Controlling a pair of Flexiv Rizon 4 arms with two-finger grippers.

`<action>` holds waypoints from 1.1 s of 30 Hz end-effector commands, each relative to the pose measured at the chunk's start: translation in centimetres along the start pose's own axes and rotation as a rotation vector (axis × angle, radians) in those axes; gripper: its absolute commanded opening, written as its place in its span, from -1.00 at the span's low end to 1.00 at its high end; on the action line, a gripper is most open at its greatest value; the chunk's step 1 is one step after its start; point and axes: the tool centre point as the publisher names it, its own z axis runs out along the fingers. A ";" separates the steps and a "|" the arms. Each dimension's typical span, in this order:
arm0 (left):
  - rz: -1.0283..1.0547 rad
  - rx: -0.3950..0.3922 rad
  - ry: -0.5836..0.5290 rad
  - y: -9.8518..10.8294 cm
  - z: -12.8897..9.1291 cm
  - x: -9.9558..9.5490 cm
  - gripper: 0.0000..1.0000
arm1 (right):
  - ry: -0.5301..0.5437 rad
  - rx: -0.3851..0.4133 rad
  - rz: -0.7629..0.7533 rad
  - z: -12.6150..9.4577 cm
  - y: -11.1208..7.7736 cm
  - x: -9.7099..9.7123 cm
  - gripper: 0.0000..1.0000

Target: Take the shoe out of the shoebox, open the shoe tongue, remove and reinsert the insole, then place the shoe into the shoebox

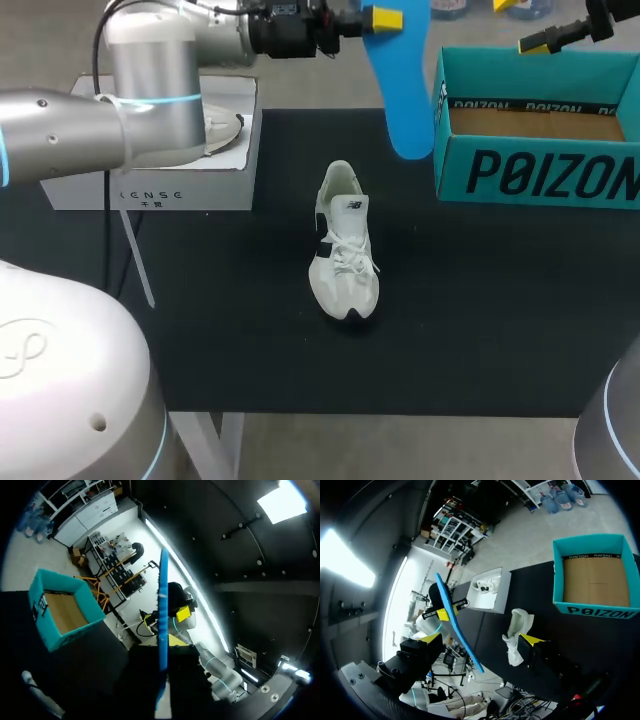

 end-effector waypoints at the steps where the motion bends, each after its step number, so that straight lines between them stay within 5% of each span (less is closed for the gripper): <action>1: -0.066 -0.002 -0.016 0.5 0.4 0.1 -1.00 | -0.001 -0.003 0.001 0.1 -0.4 0.3 1.00; 8: -0.066 -0.002 -0.016 0.5 0.4 0.1 -1.00 | -0.001 0.018 -0.015 0.8 -0.8 0.4 1.00; 12: -0.066 -0.002 -0.016 0.5 0.4 0.1 -1.00 | -0.099 0.028 -0.118 0.2 -0.7 1.1 1.00; 18: -0.390 0.070 -0.042 1.2 0.3 -1.8 -1.00 | -0.297 0.073 -0.281 -1.2 -0.3 2.4 1.00; 27: -0.515 0.048 -0.032 1.5 0.3 -2.4 -1.00 | -0.530 0.164 -0.416 -1.0 -0.6 4.5 1.00; 33: -0.515 0.048 -0.032 1.5 0.3 -2.4 -1.00 | -0.530 0.164 -0.416 -1.0 -0.6 4.5 1.00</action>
